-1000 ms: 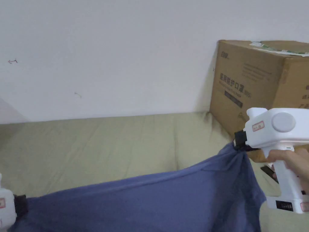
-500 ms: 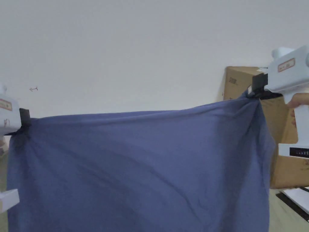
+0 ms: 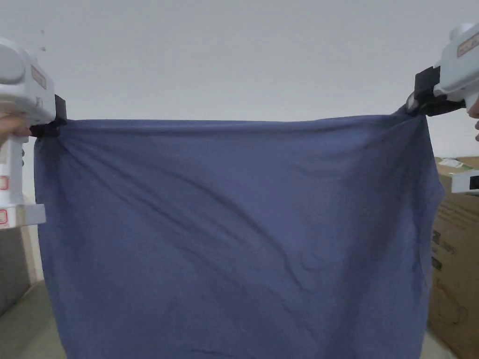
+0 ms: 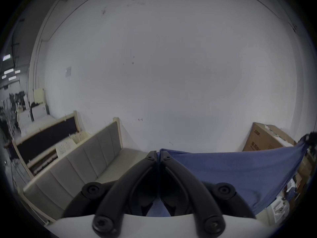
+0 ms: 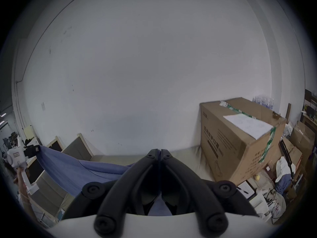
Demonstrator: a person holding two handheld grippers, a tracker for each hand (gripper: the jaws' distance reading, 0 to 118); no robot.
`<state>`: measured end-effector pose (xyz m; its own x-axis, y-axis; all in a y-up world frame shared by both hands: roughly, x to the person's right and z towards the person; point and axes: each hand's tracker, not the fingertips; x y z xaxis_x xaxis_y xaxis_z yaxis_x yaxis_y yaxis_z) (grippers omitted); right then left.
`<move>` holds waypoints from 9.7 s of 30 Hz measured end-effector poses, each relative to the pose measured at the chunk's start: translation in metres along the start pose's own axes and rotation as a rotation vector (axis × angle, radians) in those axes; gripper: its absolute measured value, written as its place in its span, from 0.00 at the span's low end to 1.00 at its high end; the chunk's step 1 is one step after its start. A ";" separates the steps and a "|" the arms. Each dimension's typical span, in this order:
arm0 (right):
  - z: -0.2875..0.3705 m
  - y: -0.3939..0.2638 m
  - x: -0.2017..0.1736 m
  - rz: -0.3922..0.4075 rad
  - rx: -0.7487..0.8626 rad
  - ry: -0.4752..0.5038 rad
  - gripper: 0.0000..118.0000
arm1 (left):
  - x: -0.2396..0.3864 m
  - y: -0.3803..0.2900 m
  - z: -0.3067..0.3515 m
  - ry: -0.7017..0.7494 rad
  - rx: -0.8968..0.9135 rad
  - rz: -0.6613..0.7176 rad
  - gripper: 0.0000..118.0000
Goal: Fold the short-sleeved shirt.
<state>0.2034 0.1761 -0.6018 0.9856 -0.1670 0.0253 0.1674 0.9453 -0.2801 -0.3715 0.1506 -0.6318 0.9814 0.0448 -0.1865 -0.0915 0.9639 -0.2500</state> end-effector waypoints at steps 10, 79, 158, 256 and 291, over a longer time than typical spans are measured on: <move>-0.044 -0.028 -0.011 0.047 -0.026 0.000 0.01 | 0.002 -0.017 -0.052 0.046 0.027 0.008 0.00; 0.186 -0.591 0.056 0.065 -0.684 -0.063 0.47 | -0.132 -0.577 0.211 -0.036 -0.647 0.016 0.72; 0.146 -0.586 0.054 -0.080 -0.600 -0.037 0.00 | -0.137 -0.566 0.189 -0.034 -0.589 0.156 0.15; -0.176 -0.541 0.071 0.097 -0.885 -0.126 0.00 | -0.045 -0.542 -0.180 -0.010 -0.862 -0.035 0.67; 0.132 -0.639 0.070 0.146 -0.877 -0.073 0.55 | -0.150 -0.596 0.126 -0.086 -0.806 -0.036 0.47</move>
<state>0.1688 -0.4028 -0.2945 0.9998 -0.0153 -0.0157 -0.0083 0.3963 -0.9181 -0.4428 -0.3976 -0.3348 0.9926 0.0691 -0.1003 -0.1212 0.4808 -0.8684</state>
